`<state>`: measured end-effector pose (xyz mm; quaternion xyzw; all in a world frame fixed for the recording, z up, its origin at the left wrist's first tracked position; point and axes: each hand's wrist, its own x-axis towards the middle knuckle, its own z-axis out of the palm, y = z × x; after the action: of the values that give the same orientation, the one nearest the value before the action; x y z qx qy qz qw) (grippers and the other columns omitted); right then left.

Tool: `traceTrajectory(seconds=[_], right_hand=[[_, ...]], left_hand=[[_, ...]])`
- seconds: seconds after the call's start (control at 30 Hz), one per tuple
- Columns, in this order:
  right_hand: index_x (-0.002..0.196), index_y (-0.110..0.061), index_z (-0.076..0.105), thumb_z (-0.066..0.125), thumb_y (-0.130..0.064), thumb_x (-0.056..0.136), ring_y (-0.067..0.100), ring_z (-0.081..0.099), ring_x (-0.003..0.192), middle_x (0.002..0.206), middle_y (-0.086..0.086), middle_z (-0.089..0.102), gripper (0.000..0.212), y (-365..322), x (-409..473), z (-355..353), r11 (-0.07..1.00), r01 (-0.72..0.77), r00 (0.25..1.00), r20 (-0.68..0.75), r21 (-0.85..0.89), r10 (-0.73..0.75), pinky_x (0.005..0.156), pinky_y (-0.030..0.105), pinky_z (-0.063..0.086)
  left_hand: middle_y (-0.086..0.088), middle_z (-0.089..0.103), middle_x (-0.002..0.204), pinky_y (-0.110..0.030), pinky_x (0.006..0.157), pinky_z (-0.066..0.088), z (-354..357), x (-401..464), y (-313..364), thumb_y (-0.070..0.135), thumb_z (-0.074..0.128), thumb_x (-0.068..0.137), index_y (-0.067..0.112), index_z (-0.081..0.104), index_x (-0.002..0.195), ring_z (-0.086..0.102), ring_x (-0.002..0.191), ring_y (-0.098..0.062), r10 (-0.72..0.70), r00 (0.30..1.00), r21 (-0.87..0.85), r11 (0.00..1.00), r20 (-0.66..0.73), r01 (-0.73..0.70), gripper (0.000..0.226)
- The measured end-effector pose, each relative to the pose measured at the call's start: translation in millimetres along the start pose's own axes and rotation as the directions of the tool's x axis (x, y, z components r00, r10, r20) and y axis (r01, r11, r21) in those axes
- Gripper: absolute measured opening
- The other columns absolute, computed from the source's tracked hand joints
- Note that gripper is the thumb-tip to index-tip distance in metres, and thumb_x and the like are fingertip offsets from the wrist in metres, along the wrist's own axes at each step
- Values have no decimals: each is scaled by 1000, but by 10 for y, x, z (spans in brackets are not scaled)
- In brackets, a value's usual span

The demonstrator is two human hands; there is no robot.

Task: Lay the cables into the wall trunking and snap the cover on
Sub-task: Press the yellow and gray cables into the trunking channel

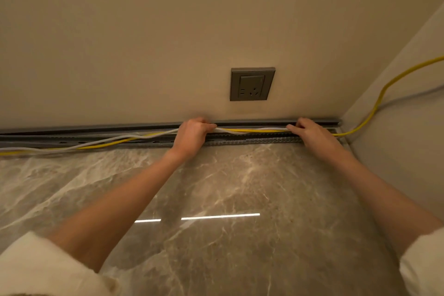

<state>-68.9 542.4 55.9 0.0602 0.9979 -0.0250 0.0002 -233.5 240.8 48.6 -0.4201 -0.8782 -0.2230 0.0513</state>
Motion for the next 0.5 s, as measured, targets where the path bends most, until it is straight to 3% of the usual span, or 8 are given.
traceTrajectory(seconds=[0.17,0.3,0.5], right_hand=[[131,-11,52,55,3,87,32,54,94,108,15,53,47,69,17,85,998,20,1000,-13,-57,-21,70,34,42],[124,-9,56,42,-13,97,33,48,105,116,19,54,31,33,57,62,1000,6,999,47,-15,-5,83,38,39],[136,-8,42,50,-5,92,30,48,112,119,16,50,45,-100,54,-14,996,-31,998,50,-83,35,86,36,42]], left_hand=[[-14,73,99,-42,74,54,84,-8,34,8,58,88,11,71,107,66,89,-34,5,1000,8,1000,21,-5,23],[-15,70,94,-39,71,51,111,-44,61,10,64,85,9,73,100,62,87,-34,25,1000,52,998,-14,-24,18],[-16,62,82,-38,64,46,157,-103,85,4,63,84,6,72,99,56,80,-32,41,998,145,989,-45,-35,18]])
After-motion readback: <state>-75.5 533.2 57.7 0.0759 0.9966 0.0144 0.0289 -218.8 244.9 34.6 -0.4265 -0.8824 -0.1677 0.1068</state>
